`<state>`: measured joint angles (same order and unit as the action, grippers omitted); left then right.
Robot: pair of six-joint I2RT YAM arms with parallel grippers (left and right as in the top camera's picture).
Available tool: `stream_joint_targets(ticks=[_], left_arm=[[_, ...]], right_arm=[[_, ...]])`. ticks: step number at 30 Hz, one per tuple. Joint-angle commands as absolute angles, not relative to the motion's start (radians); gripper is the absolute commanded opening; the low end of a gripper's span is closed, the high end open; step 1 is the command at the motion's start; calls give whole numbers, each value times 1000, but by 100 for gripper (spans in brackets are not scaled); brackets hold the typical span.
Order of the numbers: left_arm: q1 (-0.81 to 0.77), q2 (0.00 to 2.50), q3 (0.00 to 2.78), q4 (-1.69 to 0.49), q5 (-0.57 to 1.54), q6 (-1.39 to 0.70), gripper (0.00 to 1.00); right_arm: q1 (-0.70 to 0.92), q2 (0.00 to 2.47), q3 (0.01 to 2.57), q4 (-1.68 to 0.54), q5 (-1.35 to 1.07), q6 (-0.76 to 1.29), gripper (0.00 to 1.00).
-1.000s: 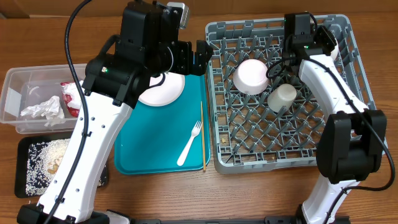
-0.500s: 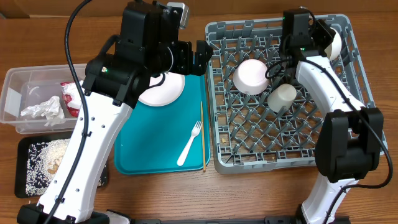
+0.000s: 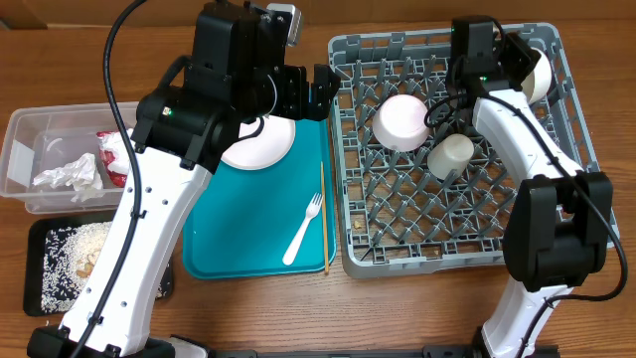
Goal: Sort waste into correct bins and load items into the dishwasher
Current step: 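Carry the saucer with the right gripper to the rack's back-right corner, then lower the saucer into the rack and open the right gripper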
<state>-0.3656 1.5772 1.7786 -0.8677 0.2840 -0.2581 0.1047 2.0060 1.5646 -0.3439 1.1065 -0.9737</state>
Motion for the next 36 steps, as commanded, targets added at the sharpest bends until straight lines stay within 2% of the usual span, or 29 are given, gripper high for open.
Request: stream_joint_targets(ticks=[1,12,17,23,24,26,29,32,34,36], left_arm=[[-360,1583,1798,-867,278,-239,100],[-360,1583,1798,-867,278,-239,100],[-360,1583,1798,-867,278,-239,100],[-360,1583,1798,-867,278,-239,100],[-360,1583,1798,-867,278,-239,100],[-360,1583,1798,-867,278,-239,100],[-360,1583,1798,-867,278,-239,100],[-360,1583,1798,-867,278,-239,100],[-360,1583,1798,-867,278,-239,100],[-360,1583,1798,-867,278,-239,100]], right_arm=[[103,2011,1555,-356,1106,-871,4],[116,2011,1525,-357,1082,-842,4],[109,2011,1509,-247,1088,-1053,4],[169,2011,1509,-248,1088,-1044,6],[183,2011,1509,-249,1087,-1018,17],[199,2011,1509,-253,1088,-976,22],[213,2011,1509,-289,1088,-967,37],[221,2011,1509,-318,1089,-947,75],[229,2011,1509,-325,1092,-902,83],[239,2011,1509,-327,1099,-857,84]])
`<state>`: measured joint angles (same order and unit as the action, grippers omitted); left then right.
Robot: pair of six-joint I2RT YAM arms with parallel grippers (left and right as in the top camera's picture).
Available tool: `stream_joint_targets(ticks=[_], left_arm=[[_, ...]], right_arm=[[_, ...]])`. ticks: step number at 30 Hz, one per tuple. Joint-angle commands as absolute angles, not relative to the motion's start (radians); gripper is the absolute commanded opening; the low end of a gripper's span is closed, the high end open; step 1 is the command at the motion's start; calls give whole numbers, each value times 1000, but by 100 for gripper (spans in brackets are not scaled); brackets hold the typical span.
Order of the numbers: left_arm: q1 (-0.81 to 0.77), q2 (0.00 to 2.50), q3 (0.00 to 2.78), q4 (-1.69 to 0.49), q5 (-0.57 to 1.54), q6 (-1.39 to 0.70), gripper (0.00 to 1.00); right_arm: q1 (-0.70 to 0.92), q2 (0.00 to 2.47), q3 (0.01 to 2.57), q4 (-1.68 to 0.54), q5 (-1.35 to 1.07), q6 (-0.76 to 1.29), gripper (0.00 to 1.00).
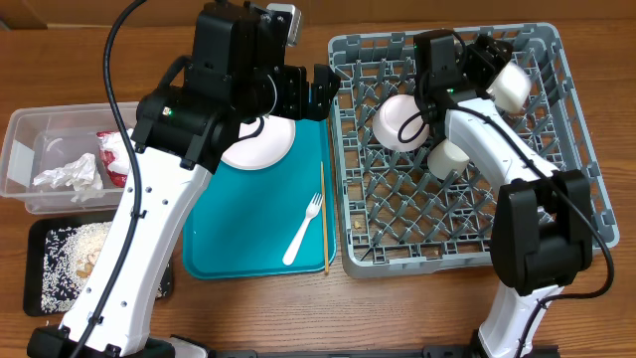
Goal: Sort waste into correct bins and load items into the dishwasher
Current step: 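Lower the saucer into the rack and open the right gripper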
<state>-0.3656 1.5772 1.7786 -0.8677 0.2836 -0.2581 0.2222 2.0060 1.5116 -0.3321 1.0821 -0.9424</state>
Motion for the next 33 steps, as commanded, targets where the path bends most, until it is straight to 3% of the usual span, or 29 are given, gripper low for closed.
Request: stream_joint_targets(ticks=[1,10,14,16,17,22,23,28,33], left_arm=[[-360,1583,1798,-867,278,-239,100],[-360,1583,1798,-867,278,-239,100],[-360,1583,1798,-867,278,-239,100],[-360,1583,1798,-867,278,-239,100],[-360,1583,1798,-867,278,-239,100],[-360,1583,1798,-867,278,-239,100],[-360,1583,1798,-867,278,-239,100],[-360,1583,1798,-867,278,-239,100],[-360,1583,1798,-867,278,-239,100]], right_arm=[[245,2011,1509,-327,1099,-840,84],[332,1991,1513,-324,1084,-652,96],[324,1915,1521,-390,931,-471,94],[299,1866,1545,-459,806,-371,85],[278,1840,1562,-491,740,-321,75],[101,1740,1644,-622,424,-113,9],[31,1716,1644,-646,313,-65,4],[-184,1727,1643,-790,-109,34,4],[-282,1812,1643,-854,-294,83,4]])
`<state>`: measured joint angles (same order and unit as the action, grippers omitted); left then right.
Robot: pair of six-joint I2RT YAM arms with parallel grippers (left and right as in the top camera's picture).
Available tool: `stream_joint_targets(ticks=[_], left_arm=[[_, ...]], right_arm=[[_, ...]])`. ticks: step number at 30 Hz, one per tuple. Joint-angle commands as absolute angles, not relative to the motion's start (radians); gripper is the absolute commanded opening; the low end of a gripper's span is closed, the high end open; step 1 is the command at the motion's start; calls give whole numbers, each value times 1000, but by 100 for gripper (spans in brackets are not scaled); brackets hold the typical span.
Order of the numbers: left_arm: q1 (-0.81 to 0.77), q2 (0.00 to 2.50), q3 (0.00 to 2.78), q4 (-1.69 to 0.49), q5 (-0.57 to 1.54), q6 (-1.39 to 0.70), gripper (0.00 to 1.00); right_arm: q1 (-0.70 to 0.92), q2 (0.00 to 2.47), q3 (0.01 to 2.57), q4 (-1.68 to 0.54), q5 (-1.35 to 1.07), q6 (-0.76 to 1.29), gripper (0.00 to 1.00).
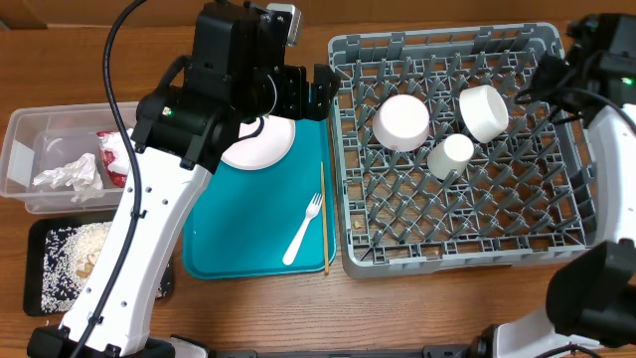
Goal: Sort waste into correct bins and load items into the dishwasher
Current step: 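Lower the saucer into the rack and open the right gripper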
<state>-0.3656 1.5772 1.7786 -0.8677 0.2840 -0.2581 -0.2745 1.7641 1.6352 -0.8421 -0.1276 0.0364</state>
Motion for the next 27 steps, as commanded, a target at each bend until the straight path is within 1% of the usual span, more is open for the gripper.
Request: stream_joint_targets(ticks=[1,8,16,21,25,27], left_arm=[[-360,1583,1798,-867,278,-239,100],[-360,1583,1798,-867,278,-239,100],[-360,1583,1798,-867,278,-239,100],[-360,1583,1798,-867,278,-239,100],[-360,1583,1798,-867,278,-239,100],[-360,1583,1798,-867,278,-239,100]], right_arm=[[-282,1826,1643,-862,-294,83,4],[-187,1921,1642,-869,-297,83,4],[-139,1942,1641,-895,-294,83,4],[-177,1910,1700,-884,-372,83,4],[-240,1891,1713,-888,-352,84,4],[-270,1896,1709,-896,-300,100,4]])
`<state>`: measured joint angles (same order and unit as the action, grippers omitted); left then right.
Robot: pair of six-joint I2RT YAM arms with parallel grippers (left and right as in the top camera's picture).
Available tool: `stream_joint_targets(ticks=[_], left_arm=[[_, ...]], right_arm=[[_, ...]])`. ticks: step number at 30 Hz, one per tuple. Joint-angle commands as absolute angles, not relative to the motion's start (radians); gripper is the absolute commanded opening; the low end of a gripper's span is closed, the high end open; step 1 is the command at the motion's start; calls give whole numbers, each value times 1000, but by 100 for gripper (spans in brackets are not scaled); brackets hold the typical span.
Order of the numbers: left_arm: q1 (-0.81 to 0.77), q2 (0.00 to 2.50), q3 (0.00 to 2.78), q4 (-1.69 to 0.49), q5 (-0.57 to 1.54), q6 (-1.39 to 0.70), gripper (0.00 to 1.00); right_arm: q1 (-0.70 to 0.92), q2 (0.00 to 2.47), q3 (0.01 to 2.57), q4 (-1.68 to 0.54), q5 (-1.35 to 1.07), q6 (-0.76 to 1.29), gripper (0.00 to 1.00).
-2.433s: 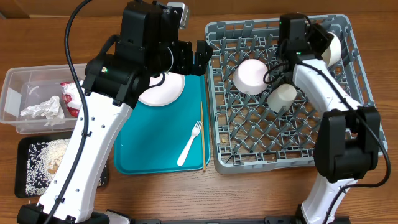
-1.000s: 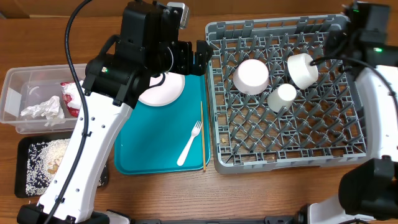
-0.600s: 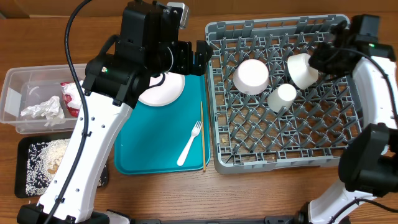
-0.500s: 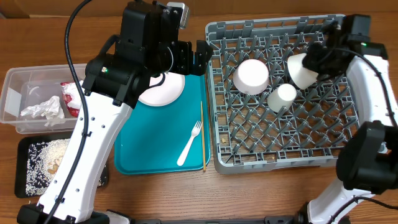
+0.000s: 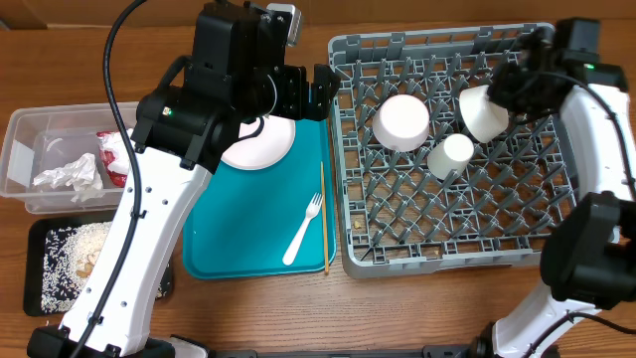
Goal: Sort waste into correct bins and load items into the dishwasher
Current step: 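Lower the saucer into the rack and open the right gripper, then reach the left gripper to the white fork and grasp it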
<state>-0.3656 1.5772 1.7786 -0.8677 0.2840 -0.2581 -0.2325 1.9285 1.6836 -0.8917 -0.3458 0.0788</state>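
The grey dish rack holds a white bowl, a small white cup and a second white bowl. My right gripper is at that second bowl's right rim; its fingers are too dark to tell whether they grip it. A white plate, a white fork and a chopstick lie on the teal tray. My left gripper hangs open over the tray's far right corner, just beside the plate.
At the left stand a clear bin with crumpled paper and a red wrapper, and in front of it a black tray with rice. The left arm covers part of the plate. The rack fills the right half of the table.
My right gripper was off the rack's far right corner, away from the bowl; now it is back at the bowl's right rim. The bowl sits in nearly the same spot. The left arm is unchanged.
My right gripper held a white bowl over the rack's far right corner, then carried it further left. Then the bowl sat in the rack beside the other bowl with the gripper drawn away right. Now the gripper is at that bowl again. The left arm never moved.
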Motion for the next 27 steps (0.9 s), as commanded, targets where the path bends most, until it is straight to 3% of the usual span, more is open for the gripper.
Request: stream_joint_targets(ticks=[1,27], left_arm=[[-360,1583,1798,-867,278,-239,100],[-360,1583,1798,-867,278,-239,100]], right_arm=[[-288,1901,1707,-895,-273,123,4],[-171,1987,1725,-957,-347,128,4]])
